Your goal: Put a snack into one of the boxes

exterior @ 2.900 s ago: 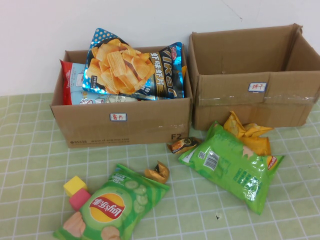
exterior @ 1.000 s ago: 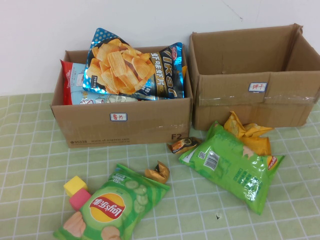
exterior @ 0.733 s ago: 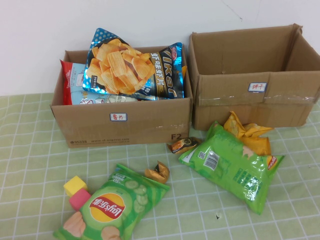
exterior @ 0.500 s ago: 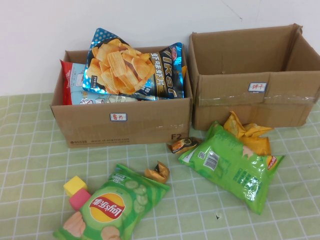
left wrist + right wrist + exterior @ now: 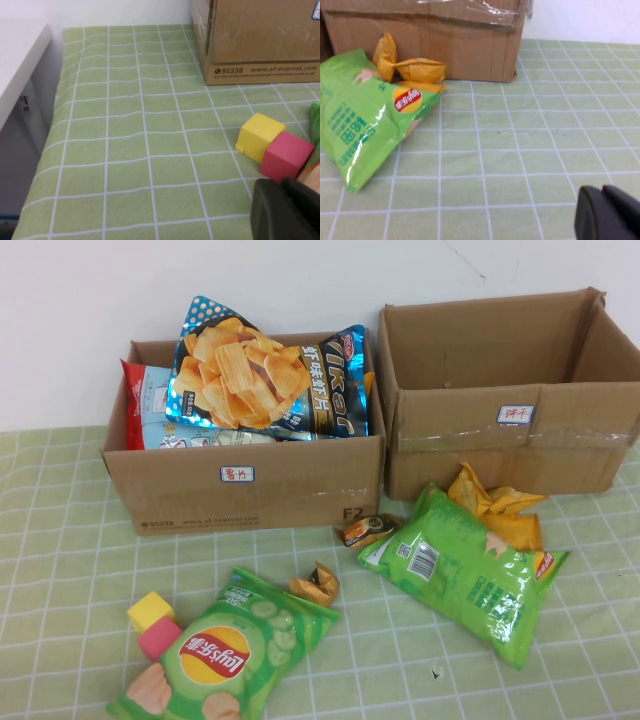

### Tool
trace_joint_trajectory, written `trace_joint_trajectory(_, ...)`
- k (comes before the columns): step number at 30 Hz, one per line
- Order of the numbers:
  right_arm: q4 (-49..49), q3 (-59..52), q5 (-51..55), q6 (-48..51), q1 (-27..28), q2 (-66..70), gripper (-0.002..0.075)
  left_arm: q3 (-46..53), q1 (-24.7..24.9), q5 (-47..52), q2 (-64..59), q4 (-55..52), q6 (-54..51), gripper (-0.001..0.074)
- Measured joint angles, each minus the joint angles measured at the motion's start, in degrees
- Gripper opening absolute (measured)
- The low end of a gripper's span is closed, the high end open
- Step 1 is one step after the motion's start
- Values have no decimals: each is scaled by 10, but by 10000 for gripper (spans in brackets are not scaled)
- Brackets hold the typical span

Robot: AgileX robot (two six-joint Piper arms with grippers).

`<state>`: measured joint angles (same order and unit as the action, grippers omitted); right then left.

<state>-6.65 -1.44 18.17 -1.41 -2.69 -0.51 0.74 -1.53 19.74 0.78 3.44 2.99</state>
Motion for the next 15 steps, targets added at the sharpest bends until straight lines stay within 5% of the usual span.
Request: trace_joint_trajectory(15,45,2,15,-2,0,0,-2,0,0,0,0,0,-1,-3)
